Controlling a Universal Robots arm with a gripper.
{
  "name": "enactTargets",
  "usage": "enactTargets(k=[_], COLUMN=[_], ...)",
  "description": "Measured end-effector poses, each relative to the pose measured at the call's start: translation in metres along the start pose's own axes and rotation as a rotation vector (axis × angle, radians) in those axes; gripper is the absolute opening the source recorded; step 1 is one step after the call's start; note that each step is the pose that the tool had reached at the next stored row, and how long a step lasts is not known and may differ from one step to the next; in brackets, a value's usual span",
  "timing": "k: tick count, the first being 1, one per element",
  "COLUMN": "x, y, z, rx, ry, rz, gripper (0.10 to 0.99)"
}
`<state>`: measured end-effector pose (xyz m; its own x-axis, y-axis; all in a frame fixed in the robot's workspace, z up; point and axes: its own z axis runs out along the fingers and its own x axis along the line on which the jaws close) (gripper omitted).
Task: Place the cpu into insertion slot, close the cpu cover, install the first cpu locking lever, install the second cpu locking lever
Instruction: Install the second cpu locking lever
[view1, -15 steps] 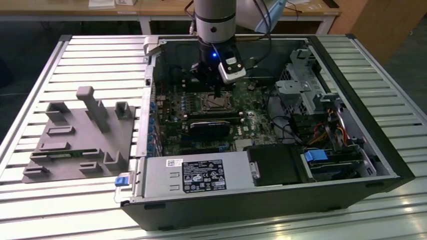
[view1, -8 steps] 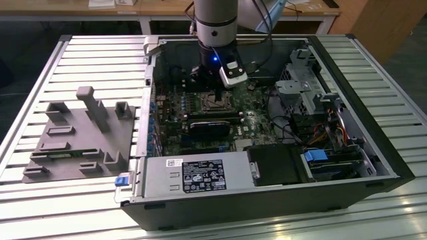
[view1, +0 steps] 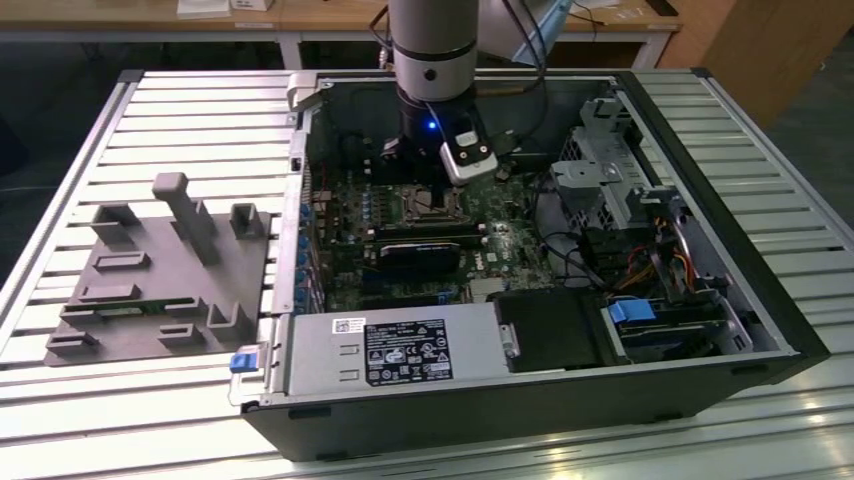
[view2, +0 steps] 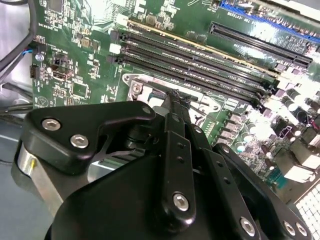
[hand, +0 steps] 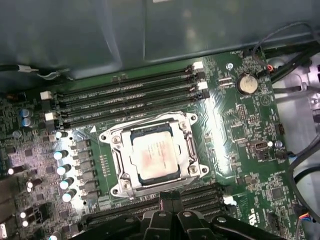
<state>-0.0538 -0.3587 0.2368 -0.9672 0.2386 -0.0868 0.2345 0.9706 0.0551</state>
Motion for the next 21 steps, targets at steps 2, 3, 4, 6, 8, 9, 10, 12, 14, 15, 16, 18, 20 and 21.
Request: enactTargets(k=[2, 3, 4, 6, 8, 9, 10, 12, 14, 15, 16, 18, 20, 21], x=[-0.0003, -0.0005, -0.0006, -0.0011, -0.0015, -0.0016, -0.0016, -0.0016, -0.0019, -0.002, -0.0022, -0.0027, -0.0032, -0.0033], y=[-0.0013, -0.002, -0.0027, -0.0041, -0.0054, -0.0059, -0.0058, -0.0058, -0.007, -0.008, -0.009, -0.0114, -0.014, -0.0151], z=[0.0, 0.0001, 0.0004, 0.001, 0.0011, 0.001, 0.0011, 0.0011, 0.0015, 0.0018, 0.0021, 0.0029, 0.0038, 0.0043], rx=[-0.001, -0.002, -0.001, 0.003, 0.007, 0.006, 0.006, 0.006, -0.005, -0.011, -0.015, -0.019, -0.026, -0.034], ry=[0.0003, 0.0024, 0.0103, 0.0353, 0.0632, 0.0681, 0.0682, 0.0684, 0.0709, 0.0723, 0.0732, 0.074, 0.076, 0.0778], rz=[0.0, 0.0, 0.001, 0.002, 0.003, 0.003, 0.003, 0.003, 0.004, 0.004, 0.005, 0.005, 0.005, 0.006], gripper=[0.102, 0.102, 0.102, 0.102, 0.102, 0.102, 0.102, 0.102, 0.102, 0.102, 0.102, 0.102, 0.102, 0.102])
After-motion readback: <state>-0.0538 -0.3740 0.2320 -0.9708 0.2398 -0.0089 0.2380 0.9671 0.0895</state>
